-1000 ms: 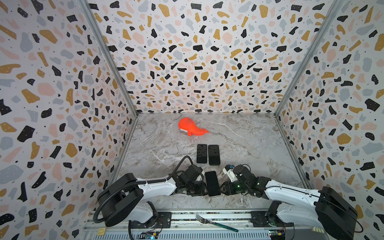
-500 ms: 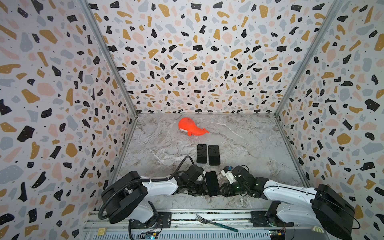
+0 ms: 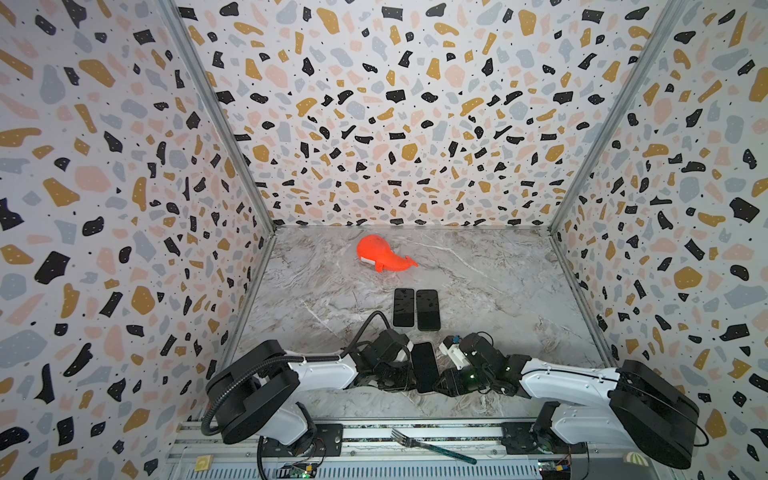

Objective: Put the phone into the phone case
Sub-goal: 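Pinch the case rim over the phone edges with both grippers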

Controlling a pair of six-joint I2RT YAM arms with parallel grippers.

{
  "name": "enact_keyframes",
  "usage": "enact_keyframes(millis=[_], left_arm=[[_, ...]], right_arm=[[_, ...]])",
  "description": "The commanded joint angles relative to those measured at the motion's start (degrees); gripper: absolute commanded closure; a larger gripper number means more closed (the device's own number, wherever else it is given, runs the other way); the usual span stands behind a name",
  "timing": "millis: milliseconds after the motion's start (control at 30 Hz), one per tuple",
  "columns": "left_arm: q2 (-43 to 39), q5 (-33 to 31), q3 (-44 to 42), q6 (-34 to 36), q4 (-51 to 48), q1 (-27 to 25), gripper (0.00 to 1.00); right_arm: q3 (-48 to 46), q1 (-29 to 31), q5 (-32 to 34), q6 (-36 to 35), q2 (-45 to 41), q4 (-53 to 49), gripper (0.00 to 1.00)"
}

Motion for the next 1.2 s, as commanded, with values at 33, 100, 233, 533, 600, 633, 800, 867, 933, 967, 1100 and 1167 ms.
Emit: enact_keyframes(millis=[33, 100, 233, 533, 600, 633, 800, 867, 933, 967, 1100, 1167], left_arm=[[2.6, -2.6, -2.6, 0.7, -2.2, -0.4, 0.84], [2.6, -2.8, -2.6, 0.7, -2.3, -0.4, 0.85], [2.8, -3.1, -2.7, 0.9, -2.5, -0.4, 0.88], [4.0, -3.8, -2.6, 1.3, -2.5, -0.4, 0.92], [4.3, -4.1, -2.6, 1.3, -2.4, -0.4, 0.95], [4.4, -4.1, -2.5, 1.3, -2.4, -0.4, 0.95], [4.2, -4.3, -2.4, 1.3, -3.1, -0.4, 0.96], [3.4, -4.9, -2.1, 1.3, -4.2, -0.4, 0.96], [1.9, -5.5, -2.0, 2.1, -5.4, -0.4, 0.94], [1.1, -6.0, -1.9, 3.0, -6.0, -0.4, 0.93], [-2.5, -6.2, -1.8, 2.7, -6.3, -0.4, 0.85], [-4.5, -5.9, -1.8, 2.4, -5.5, -0.4, 0.81]], right_arm=[[1.6, 1.0, -0.4, -0.7, 0.9, 0.8, 0.6], [1.9, 1.3, -0.3, -0.9, 1.0, 0.8, 0.6], [2.3, 1.6, 0.1, -0.9, 1.2, 0.5, 0.61], [2.5, 2.2, 0.7, -1.1, 1.7, 0.4, 0.62], [2.8, 2.3, 0.9, -1.3, 1.9, 0.1, 0.63], [2.9, 2.2, 1.0, -1.3, 2.0, 0.0, 0.63], [3.6, 2.4, 1.5, -1.9, 1.9, -1.3, 0.63], [4.4, 2.4, 2.8, -2.4, 1.0, -3.3, 0.63], [5.3, 2.4, 5.2, -2.9, -0.6, -6.2, 0.63], [5.7, 2.4, 6.6, -3.0, -1.6, -7.7, 0.63], [6.3, 2.4, 9.6, -2.6, -5.1, -11.2, 0.62], [5.9, 2.5, 9.9, -2.0, -6.4, -11.8, 0.62]])
